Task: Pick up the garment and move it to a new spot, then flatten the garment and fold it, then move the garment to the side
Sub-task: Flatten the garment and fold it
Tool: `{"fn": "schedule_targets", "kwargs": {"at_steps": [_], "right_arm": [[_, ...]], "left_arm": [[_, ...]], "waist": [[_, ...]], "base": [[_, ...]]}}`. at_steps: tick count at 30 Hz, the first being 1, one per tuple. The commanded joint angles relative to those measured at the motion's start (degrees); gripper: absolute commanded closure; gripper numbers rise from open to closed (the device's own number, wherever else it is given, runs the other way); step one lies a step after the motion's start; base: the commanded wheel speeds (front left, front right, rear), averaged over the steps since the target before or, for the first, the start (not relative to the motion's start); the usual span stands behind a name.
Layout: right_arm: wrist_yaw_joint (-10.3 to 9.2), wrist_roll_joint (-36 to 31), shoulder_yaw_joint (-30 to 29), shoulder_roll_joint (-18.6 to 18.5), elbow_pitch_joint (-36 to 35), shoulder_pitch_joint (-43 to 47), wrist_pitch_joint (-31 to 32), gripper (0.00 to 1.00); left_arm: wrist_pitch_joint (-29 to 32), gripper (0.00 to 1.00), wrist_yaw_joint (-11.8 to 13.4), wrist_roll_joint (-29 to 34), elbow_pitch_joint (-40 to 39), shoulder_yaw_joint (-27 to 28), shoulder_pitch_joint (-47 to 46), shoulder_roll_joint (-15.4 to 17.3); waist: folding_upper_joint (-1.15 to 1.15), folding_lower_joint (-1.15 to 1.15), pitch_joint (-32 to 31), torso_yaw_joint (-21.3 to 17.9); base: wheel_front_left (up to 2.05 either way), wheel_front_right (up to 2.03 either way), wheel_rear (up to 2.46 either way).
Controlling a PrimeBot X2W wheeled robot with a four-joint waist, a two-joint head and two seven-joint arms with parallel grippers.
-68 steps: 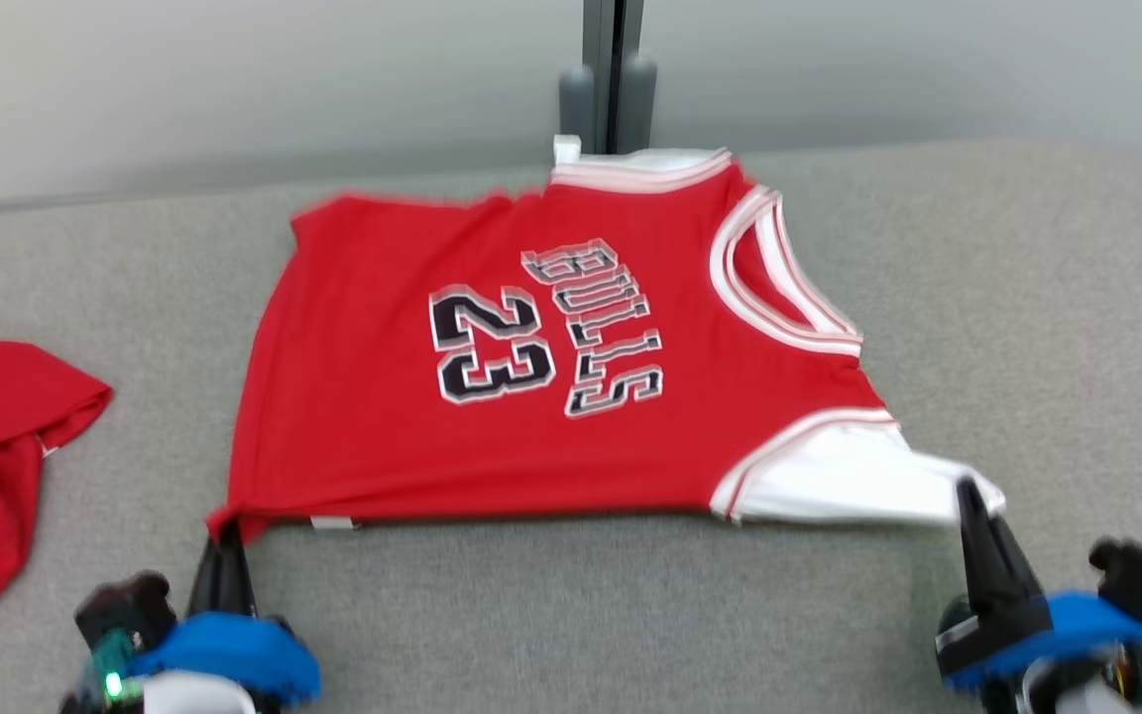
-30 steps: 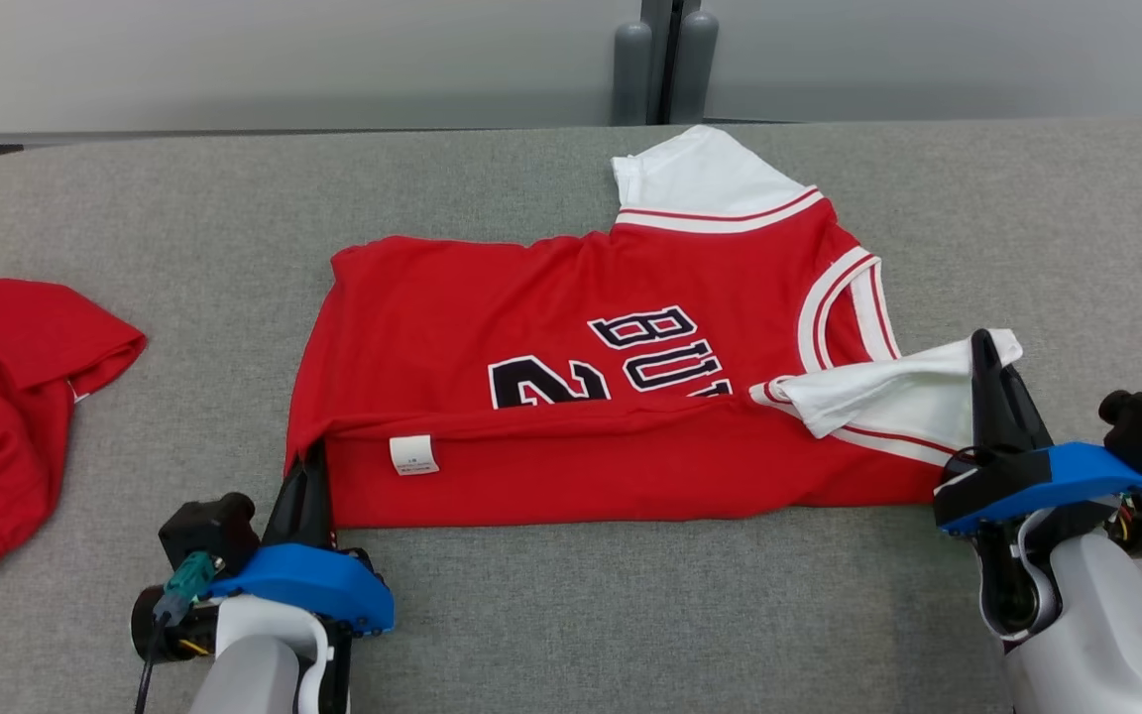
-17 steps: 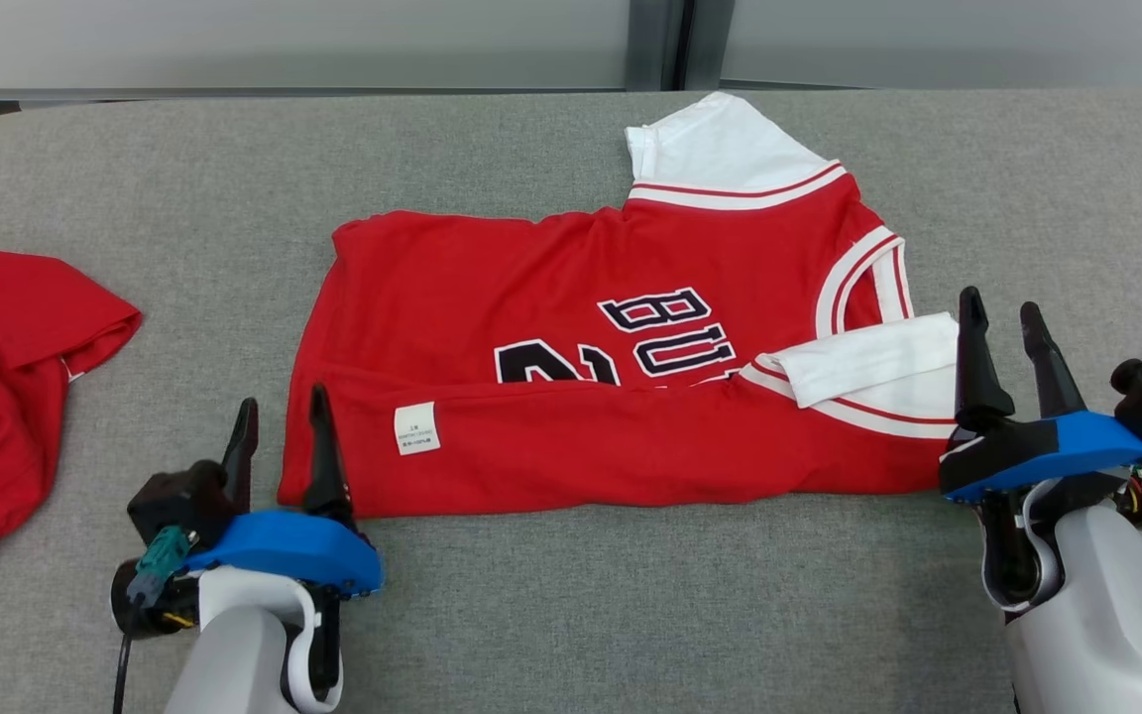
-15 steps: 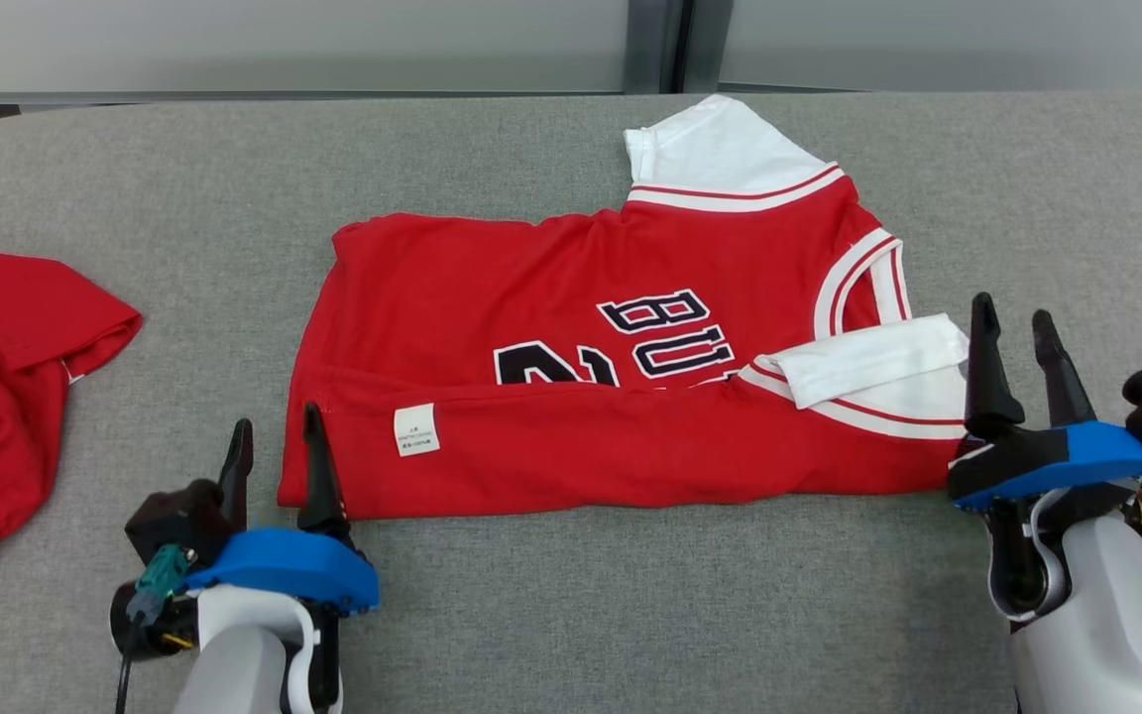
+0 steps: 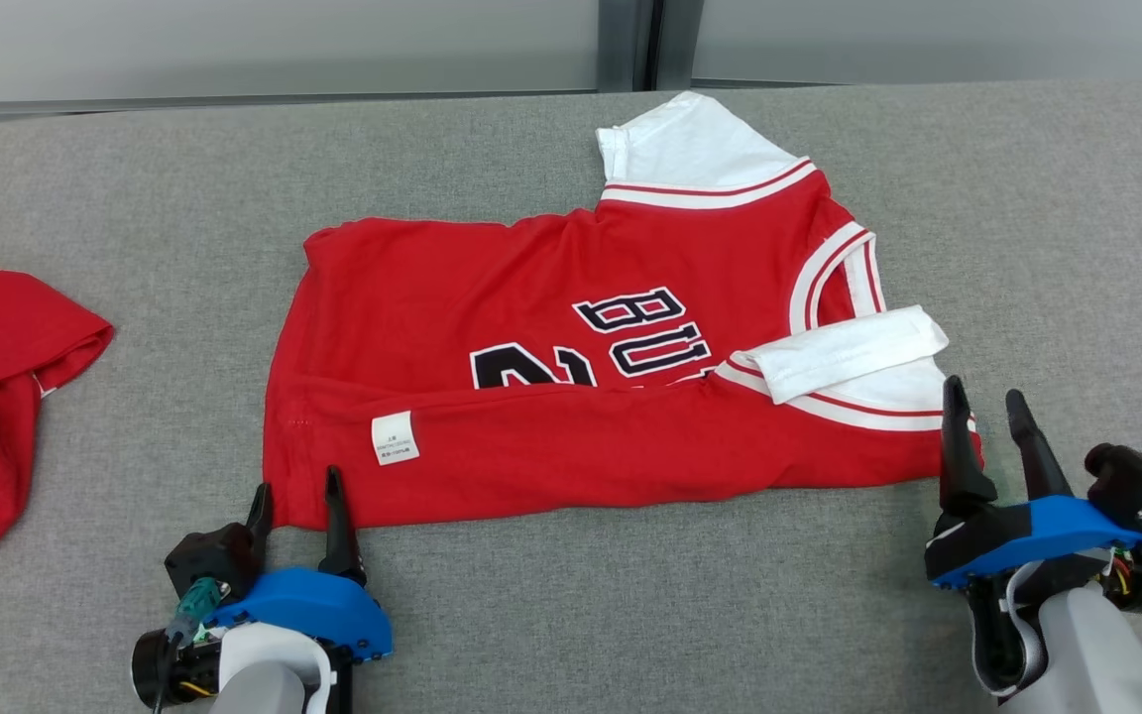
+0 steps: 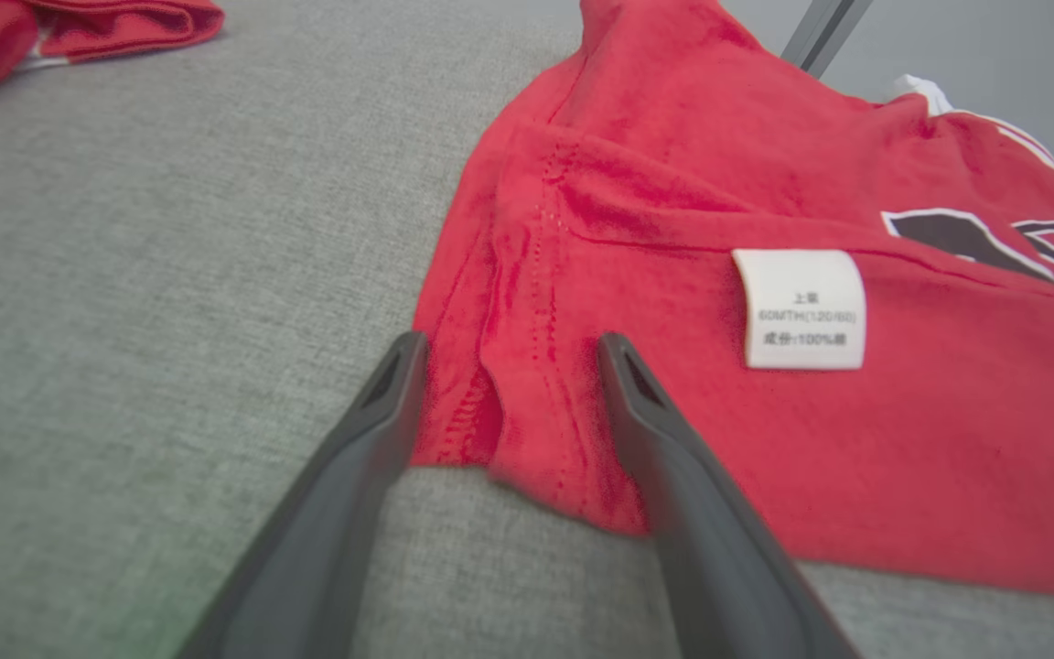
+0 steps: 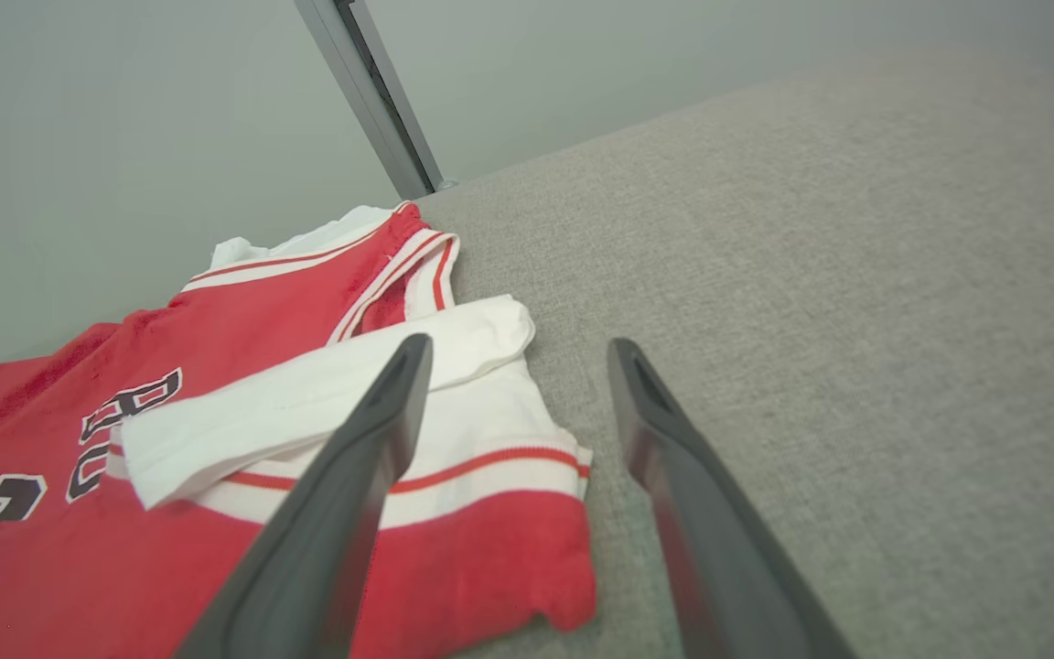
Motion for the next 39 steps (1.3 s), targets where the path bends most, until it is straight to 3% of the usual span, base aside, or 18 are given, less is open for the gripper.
{"fn": "schedule_targets", "kwargs": {"at_steps": [1,2,3,4,12,16,17,18,24,39], "right_arm": [[0.01,-1.03,0.64,0.09,0.55,0.73,-0.31,0.00],[0.01,-1.94,1.08,0.06,1.06,0.94,-0.31,0.00],[0.01,-2.58,1.36,0.05,1.45,1.02,-0.32,0.00],[0.01,-3.15,1.77,0.02,1.99,1.11,-0.31,0.00],[0.01,-10.87,-0.02,-0.23,8.00,0.43,-0.27,0.00],[-0.03,-11.29,-0.45,0.15,11.25,0.24,0.11,0.00],[-0.02,-11.00,0.29,0.26,12.12,0.18,0.18,0.37],[0.00,-10.55,0.97,0.41,12.74,0.12,0.25,1.00],[0.02,-6.76,4.48,0.48,11.99,0.15,0.04,1.00],[-0.05,-1.17,4.11,-1.75,8.76,10.52,-0.20,1.00]], "left_arm": [[0.76,0.00,0.16,-0.52,3.04,-0.56,-0.31,-0.07],[0.85,0.05,-0.26,-0.67,3.88,-0.87,-0.74,-0.08],[0.85,0.40,-0.54,-0.72,4.66,-1.13,-1.24,-0.09],[0.87,1.00,-0.85,-0.82,5.50,-1.57,-1.52,-0.15],[1.11,1.00,-2.67,-2.73,8.78,-4.83,-2.81,-0.47],[1.12,1.00,-2.74,-3.35,8.66,-5.76,-2.87,-0.45],[1.11,1.00,-2.87,-3.38,8.44,-5.83,-2.89,-0.45],[1.11,1.00,-3.01,-3.33,8.22,-5.79,-2.85,-0.47],[0.61,1.00,-3.14,-1.50,4.80,-2.98,-0.66,-0.13],[0.38,1.00,-3.43,1.58,5.36,3.12,8.10,0.17]], "waist": [[0.01,0.01,0.04,-0.14],[0.01,0.01,0.06,-0.20],[0.01,0.01,0.09,-0.22],[0.01,0.01,0.10,-0.23],[0.01,0.01,0.62,0.63],[0.01,0.01,0.72,1.11],[0.01,0.01,0.70,1.17],[0.01,0.01,0.60,1.24],[0.01,0.01,-2.38,0.81],[0.01,0.01,-13.09,-0.07]], "base": [[0.00,0.00,0.00],[0.00,0.00,0.00],[0.00,0.00,0.00],[0.00,0.00,0.00],[0.00,0.00,0.00],[0.00,0.00,0.00],[0.00,0.00,0.00],[0.00,0.00,0.00],[0.00,0.00,0.00],[0.00,0.00,0.00]]}}
